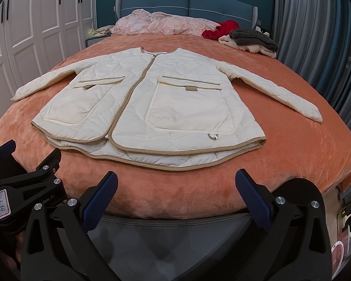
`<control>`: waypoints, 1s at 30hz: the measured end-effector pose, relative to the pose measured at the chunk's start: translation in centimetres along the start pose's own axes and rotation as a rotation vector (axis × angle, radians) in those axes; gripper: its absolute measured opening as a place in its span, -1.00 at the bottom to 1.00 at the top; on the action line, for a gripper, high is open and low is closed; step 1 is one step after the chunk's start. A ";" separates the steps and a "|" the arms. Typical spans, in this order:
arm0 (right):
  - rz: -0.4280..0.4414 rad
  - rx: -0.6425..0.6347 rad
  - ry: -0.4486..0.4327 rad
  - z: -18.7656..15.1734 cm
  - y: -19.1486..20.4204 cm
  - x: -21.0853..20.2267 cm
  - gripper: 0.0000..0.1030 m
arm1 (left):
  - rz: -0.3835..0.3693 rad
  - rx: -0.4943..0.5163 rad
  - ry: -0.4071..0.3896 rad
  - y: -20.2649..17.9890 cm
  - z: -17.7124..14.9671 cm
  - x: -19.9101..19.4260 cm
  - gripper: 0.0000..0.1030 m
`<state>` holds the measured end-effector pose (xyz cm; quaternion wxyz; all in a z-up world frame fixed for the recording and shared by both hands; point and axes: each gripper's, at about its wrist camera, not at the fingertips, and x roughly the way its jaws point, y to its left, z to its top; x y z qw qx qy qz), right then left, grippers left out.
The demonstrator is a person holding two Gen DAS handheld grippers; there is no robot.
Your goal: Fold large clothes
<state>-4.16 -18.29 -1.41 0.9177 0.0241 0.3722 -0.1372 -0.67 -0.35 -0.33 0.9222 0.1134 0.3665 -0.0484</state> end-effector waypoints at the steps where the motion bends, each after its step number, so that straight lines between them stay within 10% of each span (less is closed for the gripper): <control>1: 0.001 0.001 0.000 0.0 0.0 0.0 0.90 | -0.001 0.000 0.000 0.0 0.0 0.0 0.89; 13: -0.008 0.148 -0.002 5.0 -8.2 2.4 0.90 | -0.045 -0.114 0.051 2.5 3.2 2.2 0.89; 30: -0.194 0.958 0.037 9.7 -41.5 16.9 0.90 | 0.085 -0.277 0.104 8.0 10.7 9.9 0.89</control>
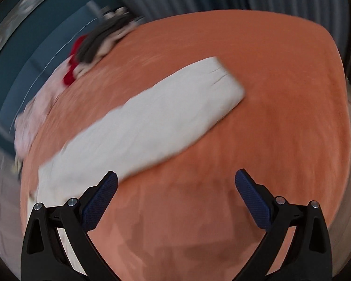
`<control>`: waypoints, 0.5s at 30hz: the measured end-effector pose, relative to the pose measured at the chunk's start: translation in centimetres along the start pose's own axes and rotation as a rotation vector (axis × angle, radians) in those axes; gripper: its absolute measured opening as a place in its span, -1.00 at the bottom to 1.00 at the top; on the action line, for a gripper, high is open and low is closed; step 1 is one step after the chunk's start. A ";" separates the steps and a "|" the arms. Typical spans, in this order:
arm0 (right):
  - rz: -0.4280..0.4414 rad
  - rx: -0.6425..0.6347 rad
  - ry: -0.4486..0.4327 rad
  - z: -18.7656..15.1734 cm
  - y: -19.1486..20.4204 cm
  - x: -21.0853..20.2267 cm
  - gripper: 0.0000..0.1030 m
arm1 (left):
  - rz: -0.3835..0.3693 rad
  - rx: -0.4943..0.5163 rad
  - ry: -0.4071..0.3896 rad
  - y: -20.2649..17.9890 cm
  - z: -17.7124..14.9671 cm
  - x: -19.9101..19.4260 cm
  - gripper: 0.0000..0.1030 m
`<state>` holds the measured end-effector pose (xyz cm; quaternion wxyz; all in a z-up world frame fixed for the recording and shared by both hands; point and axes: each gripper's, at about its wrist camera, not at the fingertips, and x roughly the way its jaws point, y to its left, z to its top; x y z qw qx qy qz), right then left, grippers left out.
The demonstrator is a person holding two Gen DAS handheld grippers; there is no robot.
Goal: Fold large clothes
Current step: 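Grasp the jacket sleeve cuff with the right tool and lift it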
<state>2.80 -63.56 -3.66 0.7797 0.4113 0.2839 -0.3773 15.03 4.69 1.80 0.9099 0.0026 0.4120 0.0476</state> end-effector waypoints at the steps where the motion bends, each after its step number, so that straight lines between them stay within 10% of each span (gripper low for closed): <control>1: -0.008 0.019 -0.006 0.8 -0.5 0.6 0.90 | 0.010 -0.003 0.003 0.0 0.3 0.4 0.89; 8: -0.067 0.086 -0.014 5.0 -1.9 5.6 0.76 | 0.058 -0.013 0.009 -0.4 2.1 2.7 0.89; 15: -0.013 0.063 0.006 6.5 1.4 7.4 -0.68 | 0.093 -0.020 0.030 -0.6 2.6 4.9 0.89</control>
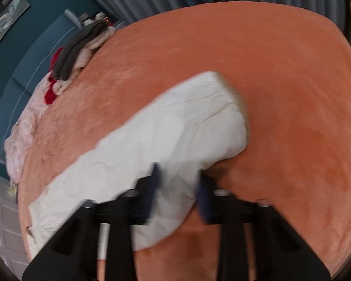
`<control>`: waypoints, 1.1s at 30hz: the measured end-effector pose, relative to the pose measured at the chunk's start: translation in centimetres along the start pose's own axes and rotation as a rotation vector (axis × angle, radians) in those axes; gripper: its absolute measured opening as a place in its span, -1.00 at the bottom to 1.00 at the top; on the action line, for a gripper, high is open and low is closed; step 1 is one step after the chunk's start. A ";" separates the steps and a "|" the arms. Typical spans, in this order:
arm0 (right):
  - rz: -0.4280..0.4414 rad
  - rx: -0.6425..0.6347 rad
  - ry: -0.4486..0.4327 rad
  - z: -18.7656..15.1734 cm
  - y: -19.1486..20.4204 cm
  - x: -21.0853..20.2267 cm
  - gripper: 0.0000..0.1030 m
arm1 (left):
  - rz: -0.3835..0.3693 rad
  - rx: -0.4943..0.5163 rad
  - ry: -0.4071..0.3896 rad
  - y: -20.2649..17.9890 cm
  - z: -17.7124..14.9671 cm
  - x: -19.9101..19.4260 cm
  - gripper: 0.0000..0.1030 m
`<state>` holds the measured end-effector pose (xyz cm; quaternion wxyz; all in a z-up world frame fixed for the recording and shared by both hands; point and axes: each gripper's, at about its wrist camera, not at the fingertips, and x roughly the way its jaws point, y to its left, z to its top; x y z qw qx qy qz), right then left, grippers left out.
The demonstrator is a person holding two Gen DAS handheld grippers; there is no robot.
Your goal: Fold large clothes
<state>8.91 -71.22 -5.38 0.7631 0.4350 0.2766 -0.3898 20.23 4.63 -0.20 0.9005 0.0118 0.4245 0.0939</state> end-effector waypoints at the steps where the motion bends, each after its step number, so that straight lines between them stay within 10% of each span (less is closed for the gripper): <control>1: 0.045 -0.007 -0.027 0.1 1.7 -1.0 -0.74 | 0.004 0.000 0.002 0.1 0.0 0.2 0.89; 8: 0.383 -0.371 -0.147 -4.1 19.3 -9.4 -0.77 | 0.014 -0.037 0.013 1.7 0.3 1.3 0.89; 19: 0.718 -1.014 0.080 -31.5 41.4 -12.7 -0.72 | -0.043 -0.115 0.041 5.4 0.4 1.9 0.89; 26: 0.717 -1.180 0.243 -43.8 40.6 -11.7 -0.04 | -0.195 -0.190 0.048 6.4 2.3 2.1 0.89; 33: 0.657 -0.995 0.184 -37.1 34.1 -11.2 0.28 | -0.390 -0.313 0.096 2.8 6.1 3.9 0.89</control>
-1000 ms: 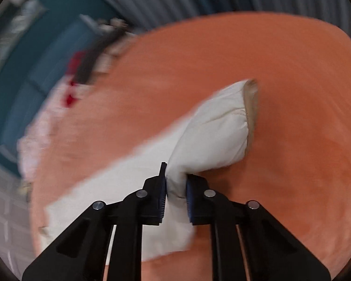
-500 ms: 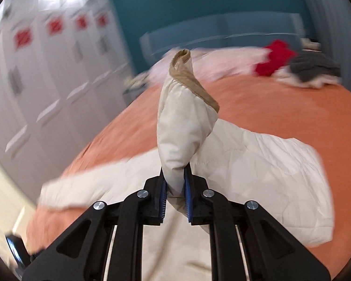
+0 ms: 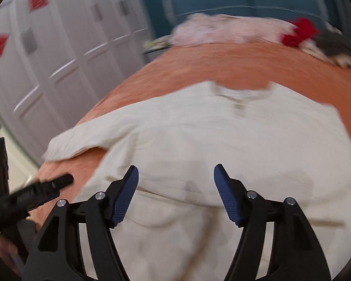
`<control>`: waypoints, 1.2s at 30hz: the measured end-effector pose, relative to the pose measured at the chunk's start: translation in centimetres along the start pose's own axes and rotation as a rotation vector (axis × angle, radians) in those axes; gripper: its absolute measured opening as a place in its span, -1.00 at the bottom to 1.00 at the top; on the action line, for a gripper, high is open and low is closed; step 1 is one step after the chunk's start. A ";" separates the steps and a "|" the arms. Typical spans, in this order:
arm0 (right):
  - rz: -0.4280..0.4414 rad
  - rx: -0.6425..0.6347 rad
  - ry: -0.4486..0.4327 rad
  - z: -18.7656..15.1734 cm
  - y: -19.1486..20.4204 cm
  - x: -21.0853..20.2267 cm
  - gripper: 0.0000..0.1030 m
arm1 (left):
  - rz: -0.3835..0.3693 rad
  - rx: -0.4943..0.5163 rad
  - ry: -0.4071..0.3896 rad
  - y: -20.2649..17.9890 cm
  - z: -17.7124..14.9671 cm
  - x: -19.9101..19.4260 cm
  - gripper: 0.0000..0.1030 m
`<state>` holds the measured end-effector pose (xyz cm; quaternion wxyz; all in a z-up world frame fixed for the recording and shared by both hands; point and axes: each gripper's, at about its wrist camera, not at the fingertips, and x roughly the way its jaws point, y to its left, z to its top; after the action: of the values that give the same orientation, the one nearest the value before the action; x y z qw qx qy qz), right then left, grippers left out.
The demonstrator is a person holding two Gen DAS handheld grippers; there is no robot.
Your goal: Fold large clothes
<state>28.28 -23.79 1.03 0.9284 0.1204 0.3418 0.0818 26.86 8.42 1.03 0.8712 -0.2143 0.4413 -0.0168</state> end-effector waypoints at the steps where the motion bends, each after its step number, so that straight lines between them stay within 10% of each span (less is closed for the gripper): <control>1: -0.041 0.062 -0.004 -0.3 -2.7 -1.0 0.30 | -0.014 -0.013 0.010 -0.6 0.2 0.6 0.89; 9: -0.237 0.501 -0.049 -1.7 -18.8 -4.9 0.31 | -0.032 -0.041 0.099 -5.6 1.5 7.7 0.84; 14: -0.230 0.658 -0.020 -2.3 -23.5 -2.8 0.24 | -0.004 0.012 0.135 -6.8 1.9 9.5 -0.48; 16: -0.227 0.654 -0.028 -1.8 -23.7 -2.3 -0.43 | 0.031 0.071 0.110 -7.6 2.3 9.3 -0.89; 19: -0.219 0.594 -0.090 0.1 -22.7 -3.1 -0.83 | 0.028 0.140 0.035 -8.2 3.5 7.8 -0.92; 23: -0.242 0.457 -0.169 1.8 -20.2 -4.7 -0.83 | 0.075 0.250 -0.079 -9.0 4.5 6.0 -0.93; 28: -0.319 0.465 0.017 -1.3 -22.3 -0.1 -0.75 | 0.163 0.302 0.031 -7.8 2.1 10.9 -0.92; 36: -0.482 0.371 -0.122 -0.4 -18.0 -4.1 -0.49 | 0.212 0.361 -0.067 -7.7 -0.5 11.9 -0.82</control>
<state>26.25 -41.94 -1.78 0.9022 0.2080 0.3131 -0.2117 35.02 -1.36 -5.31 0.9065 -0.0078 0.4222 0.0032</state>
